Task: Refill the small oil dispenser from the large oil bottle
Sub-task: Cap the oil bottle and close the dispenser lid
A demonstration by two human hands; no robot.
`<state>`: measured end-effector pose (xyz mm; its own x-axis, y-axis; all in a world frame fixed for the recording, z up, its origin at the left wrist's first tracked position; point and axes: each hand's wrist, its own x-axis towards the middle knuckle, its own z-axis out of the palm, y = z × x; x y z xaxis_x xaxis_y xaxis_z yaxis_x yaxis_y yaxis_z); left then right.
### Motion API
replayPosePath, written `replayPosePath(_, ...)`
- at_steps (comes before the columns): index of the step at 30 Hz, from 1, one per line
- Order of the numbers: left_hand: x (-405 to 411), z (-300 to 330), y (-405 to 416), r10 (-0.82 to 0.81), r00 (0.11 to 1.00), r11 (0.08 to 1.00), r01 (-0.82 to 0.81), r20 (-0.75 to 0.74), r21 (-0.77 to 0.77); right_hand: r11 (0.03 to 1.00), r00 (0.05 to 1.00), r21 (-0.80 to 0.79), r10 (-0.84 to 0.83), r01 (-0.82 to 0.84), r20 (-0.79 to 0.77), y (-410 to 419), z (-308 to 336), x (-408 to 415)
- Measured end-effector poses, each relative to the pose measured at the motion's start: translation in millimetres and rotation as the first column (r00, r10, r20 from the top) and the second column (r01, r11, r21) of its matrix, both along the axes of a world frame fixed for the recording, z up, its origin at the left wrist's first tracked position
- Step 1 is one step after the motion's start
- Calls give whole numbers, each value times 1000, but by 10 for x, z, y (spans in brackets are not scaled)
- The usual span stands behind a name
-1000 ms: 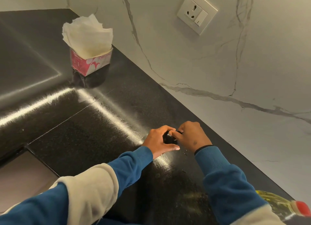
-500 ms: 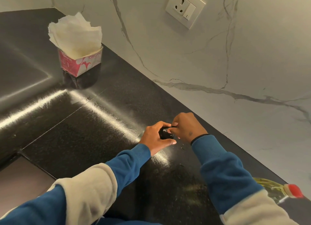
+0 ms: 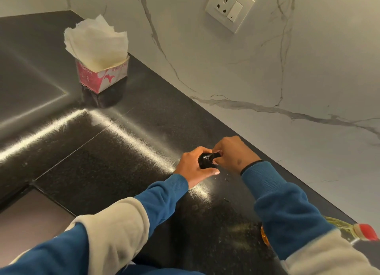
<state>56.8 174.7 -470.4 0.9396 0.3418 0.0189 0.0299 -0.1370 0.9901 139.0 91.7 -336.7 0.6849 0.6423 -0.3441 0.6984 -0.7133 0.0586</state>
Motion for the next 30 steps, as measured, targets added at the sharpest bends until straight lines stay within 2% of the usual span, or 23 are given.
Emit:
replayPosePath(9,-2,1,-4,13,1000,1000,-13,-11,8,981,984,84,-177,177,-17,-13,-62,-31)
replayPosePath(17,-1,-4,-10,3,1000,1000,-3,-8,-7,999,1000,-48,11,-11,3,8,-26,-52)
replayPosePath(23,5,-34,-61,39,999,999,-39,-25,-4,996,998,77,-38,41,-40,-96,-66,-23)
replayPosePath(30,7,40,-108,64,995,998,-62,-73,28,986,996,145,-90,87,11,-105,-129,-40)
